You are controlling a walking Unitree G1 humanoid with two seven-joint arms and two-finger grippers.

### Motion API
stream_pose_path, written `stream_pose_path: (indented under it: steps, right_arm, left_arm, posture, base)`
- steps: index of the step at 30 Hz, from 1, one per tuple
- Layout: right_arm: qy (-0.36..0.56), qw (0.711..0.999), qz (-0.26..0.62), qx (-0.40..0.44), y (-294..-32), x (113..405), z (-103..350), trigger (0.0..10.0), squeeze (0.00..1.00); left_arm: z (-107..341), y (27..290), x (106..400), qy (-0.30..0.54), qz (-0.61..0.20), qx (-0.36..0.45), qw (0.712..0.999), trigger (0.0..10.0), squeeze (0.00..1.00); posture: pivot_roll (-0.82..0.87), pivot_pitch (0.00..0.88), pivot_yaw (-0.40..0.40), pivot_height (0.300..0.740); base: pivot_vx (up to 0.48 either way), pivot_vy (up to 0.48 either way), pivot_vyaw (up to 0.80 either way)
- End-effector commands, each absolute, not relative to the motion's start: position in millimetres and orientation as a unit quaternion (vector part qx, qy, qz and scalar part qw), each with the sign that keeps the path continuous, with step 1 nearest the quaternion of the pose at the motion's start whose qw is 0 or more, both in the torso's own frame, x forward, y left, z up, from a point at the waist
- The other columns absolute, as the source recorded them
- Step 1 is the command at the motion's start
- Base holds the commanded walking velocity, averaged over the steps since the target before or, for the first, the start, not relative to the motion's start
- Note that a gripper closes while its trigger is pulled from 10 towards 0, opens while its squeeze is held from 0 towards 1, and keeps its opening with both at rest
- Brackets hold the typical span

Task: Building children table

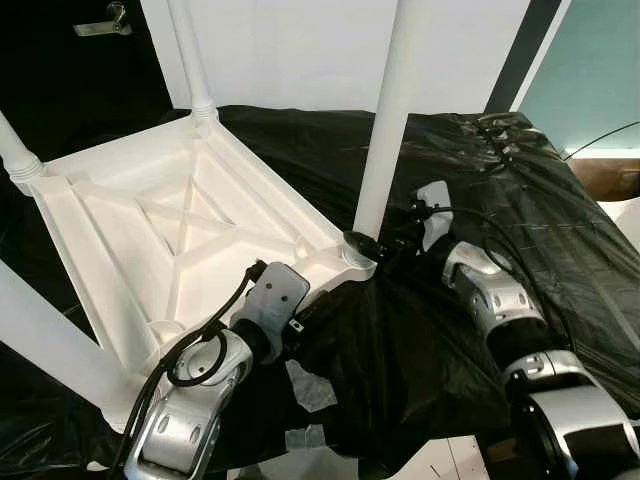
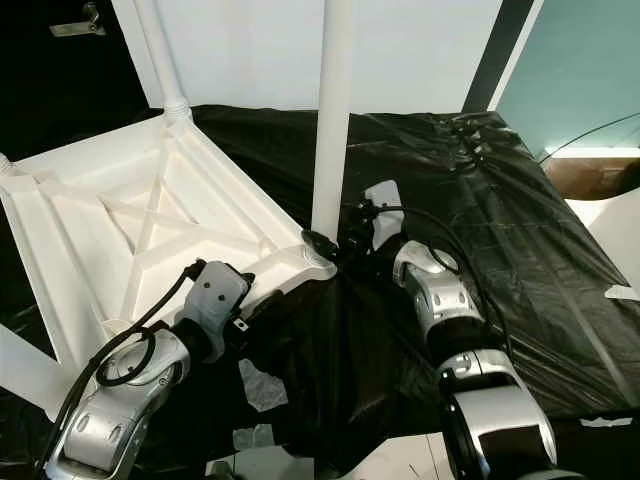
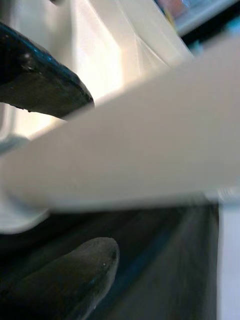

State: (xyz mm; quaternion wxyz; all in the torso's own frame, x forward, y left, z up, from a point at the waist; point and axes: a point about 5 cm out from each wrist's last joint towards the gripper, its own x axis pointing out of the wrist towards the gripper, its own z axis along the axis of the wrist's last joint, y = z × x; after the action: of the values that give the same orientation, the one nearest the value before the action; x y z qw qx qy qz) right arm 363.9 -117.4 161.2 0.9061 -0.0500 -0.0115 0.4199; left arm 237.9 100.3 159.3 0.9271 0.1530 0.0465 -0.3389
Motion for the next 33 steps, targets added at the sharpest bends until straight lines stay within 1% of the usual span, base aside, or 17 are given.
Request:
stream_pose_path:
  steps: [1,5,6,7,8,9,10,17,19,20,23,27,28,29,30,31,33]
  right_arm:
    - [0.002,0.890,0.449,-0.075,-112.9,365.5,159.5,10.0,0.00]
    - [0.022,0.877,0.469,-0.098,-108.4,369.0,157.7,10.0,0.00]
    - [0.029,0.874,0.473,-0.106,-108.3,370.1,156.7,4.5,0.00]
    - [0.029,0.874,0.473,-0.106,-108.3,370.1,156.7,4.5,0.00]
    - [0.034,0.871,0.473,-0.131,-110.2,371.4,155.3,1.5,0.00]
    - [0.034,0.871,0.473,-0.131,-110.2,371.4,155.3,1.5,0.00]
    - [0.034,0.870,0.471,-0.140,-110.9,371.9,155.4,0.0,0.00]
    - [0.041,0.873,0.467,-0.137,-116.3,373.3,154.7,0.0,0.00]
    - [0.043,0.878,0.460,-0.127,-116.1,373.6,154.2,0.0,0.00]
    - [0.049,0.890,0.438,-0.117,-113.9,374.8,150.2,0.0,0.00]
    - [0.049,0.905,0.408,-0.109,-112.0,375.3,146.0,0.0,0.00]
    - [0.049,0.912,0.395,-0.100,-109.8,375.0,142.8,0.0,0.00]
    - [0.051,0.921,0.377,-0.086,-107.0,374.6,139.2,4.1,0.00]
    - [0.051,0.930,0.356,-0.075,-104.2,374.1,135.4,7.7,0.00]
    - [0.057,0.940,0.331,-0.061,-101.4,373.7,131.6,10.0,0.00]
    - [0.057,0.940,0.331,-0.061,-101.4,373.7,131.6,10.0,0.00]
    - [0.062,0.958,0.278,-0.035,-93.6,371.3,125.7,10.0,0.00]
  left_arm:
    - [160.6,96.0,235.5,0.042,-0.340,0.152,0.927,10.0,0.00]
    - [160.5,95.9,235.9,0.042,-0.338,0.153,0.928,10.0,0.00]
    - [160.5,96.2,235.9,0.042,-0.337,0.153,0.928,10.0,0.00]
    - [160.5,96.2,235.9,0.042,-0.337,0.153,0.928,10.0,0.00]
    - [160.6,96.5,235.8,0.042,-0.336,0.153,0.928,10.0,0.00]
    - [160.6,96.5,235.8,0.042,-0.336,0.153,0.928,10.0,0.00]
    - [160.5,96.5,235.8,0.042,-0.335,0.154,0.929,10.0,0.00]
    - [160.3,95.1,234.7,0.042,-0.336,0.152,0.929,10.0,0.00]
    - [160.1,95.2,234.6,0.043,-0.335,0.152,0.929,10.0,0.00]
    - [159.2,95.6,235.3,0.044,-0.331,0.151,0.930,10.0,0.00]
    - [158.0,96.0,236.5,0.046,-0.325,0.152,0.932,10.0,0.00]
    - [157.5,96.7,237.7,0.048,-0.319,0.154,0.934,10.0,0.00]
    - [157.3,97.7,238.9,0.049,-0.315,0.153,0.936,10.0,0.00]
    - [157.2,99.2,240.3,0.052,-0.308,0.151,0.938,10.0,0.00]
    - [157.3,101.2,241.5,0.054,-0.300,0.151,0.940,10.0,0.00]
    - [157.3,101.2,241.5,0.054,-0.300,0.151,0.940,10.0,0.00]
    - [156.6,106.8,245.0,0.060,-0.278,0.151,0.947,10.0,0.00]
  posture:
    - [0.17,0.028,-0.073,0.740]
    - [0.18,0.024,-0.077,0.740]
    - [0.18,0.024,-0.077,0.740]
    - [0.18,0.024,-0.077,0.740]
    - [0.18,0.022,-0.079,0.740]
    - [0.18,0.022,-0.079,0.740]
    - [0.18,0.022,-0.079,0.740]
    - [0.18,0.022,-0.080,0.740]
    - [0.18,0.027,-0.081,0.740]
    - [0.17,0.030,-0.080,0.740]
    - [0.17,0.034,-0.079,0.740]
    - [0.17,0.040,-0.079,0.740]
    - [0.17,0.044,-0.076,0.740]
    - [0.16,0.048,-0.075,0.740]
    - [0.17,0.052,-0.074,0.740]
    - [0.17,0.052,-0.074,0.740]
    - [0.16,0.056,-0.071,0.740]
  base:
    - [0.000,0.000,0.00]
    - [0.000,0.000,0.00]
    - [0.000,0.000,0.00]
    - [0.000,0.000,0.00]
    - [0.000,0.000,0.00]
    - [0.000,0.000,0.00]
    - [0.000,0.000,0.00]
    - [0.000,0.000,0.00]
    - [0.000,0.000,0.00]
    - [0.000,0.000,0.00]
    - [0.000,0.000,0.00]
    - [0.000,0.000,0.00]
    - [0.000,0.000,0.00]
    - [0.000,0.000,0.00]
    - [0.000,0.000,0.00]
    - [0.000,0.000,0.00]
    - [0.000,0.000,0.00]
